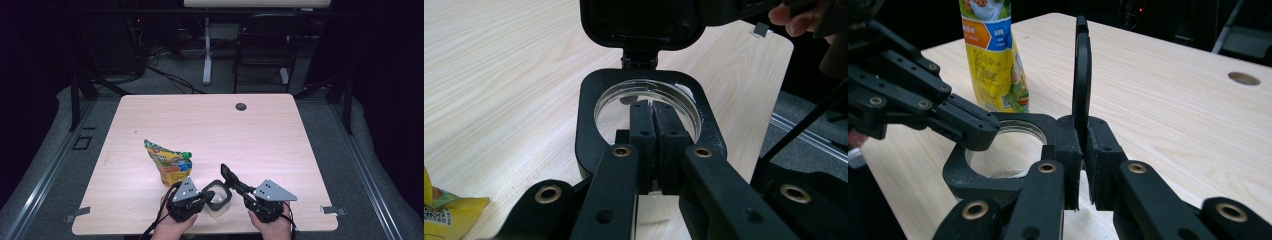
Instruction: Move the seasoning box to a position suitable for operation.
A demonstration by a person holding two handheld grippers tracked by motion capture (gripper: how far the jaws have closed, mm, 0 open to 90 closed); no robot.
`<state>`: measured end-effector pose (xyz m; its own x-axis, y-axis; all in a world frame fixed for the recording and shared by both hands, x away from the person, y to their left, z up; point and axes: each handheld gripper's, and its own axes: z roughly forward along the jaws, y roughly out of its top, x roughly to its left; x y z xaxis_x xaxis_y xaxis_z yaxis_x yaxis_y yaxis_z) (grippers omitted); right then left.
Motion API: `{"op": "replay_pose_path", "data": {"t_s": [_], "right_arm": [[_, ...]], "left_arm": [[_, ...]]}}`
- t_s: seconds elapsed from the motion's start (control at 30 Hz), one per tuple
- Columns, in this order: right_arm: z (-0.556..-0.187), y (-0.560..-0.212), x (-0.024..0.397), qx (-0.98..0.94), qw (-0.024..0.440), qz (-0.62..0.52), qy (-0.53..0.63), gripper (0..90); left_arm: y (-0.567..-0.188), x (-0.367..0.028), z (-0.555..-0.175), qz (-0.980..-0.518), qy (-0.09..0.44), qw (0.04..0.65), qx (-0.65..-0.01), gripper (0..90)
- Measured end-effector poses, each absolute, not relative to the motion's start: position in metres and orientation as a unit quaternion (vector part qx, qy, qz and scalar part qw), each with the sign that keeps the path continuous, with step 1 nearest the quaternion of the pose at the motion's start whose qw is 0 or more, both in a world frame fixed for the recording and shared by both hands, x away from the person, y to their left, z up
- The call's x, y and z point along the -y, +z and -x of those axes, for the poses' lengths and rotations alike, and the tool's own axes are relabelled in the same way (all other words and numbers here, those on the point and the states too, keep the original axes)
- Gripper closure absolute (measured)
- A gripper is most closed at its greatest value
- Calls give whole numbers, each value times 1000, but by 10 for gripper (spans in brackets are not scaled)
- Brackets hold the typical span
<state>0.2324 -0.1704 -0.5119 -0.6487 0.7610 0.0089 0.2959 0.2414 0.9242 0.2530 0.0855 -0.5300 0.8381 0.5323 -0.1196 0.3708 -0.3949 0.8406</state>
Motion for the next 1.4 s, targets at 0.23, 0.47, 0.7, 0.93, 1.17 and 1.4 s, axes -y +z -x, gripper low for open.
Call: {"op": "replay_pose_path", "data": {"t_s": [0.23,0.47,0.7,0.93,1.17,1.4], "right_arm": [[-239,-511,175,-757,213,-354,507,856],[-254,-509,175,-756,192,-364,509,858],[-271,-509,173,-754,182,-365,516,854],[-283,-509,172,-752,185,-366,515,841],[-290,-509,174,-754,186,-369,511,832],[-290,-509,177,-748,177,-373,519,796]], "left_arm": [[-530,-86,-253,-830,74,482,-271,879],[-532,-85,-253,-824,72,490,-275,873],[-528,-86,-253,-818,75,491,-291,767],[-523,-99,-254,-812,87,491,-304,729],[-527,-106,-253,-831,105,459,-296,686],[-528,-115,-254,-825,105,466,-302,670]]}}
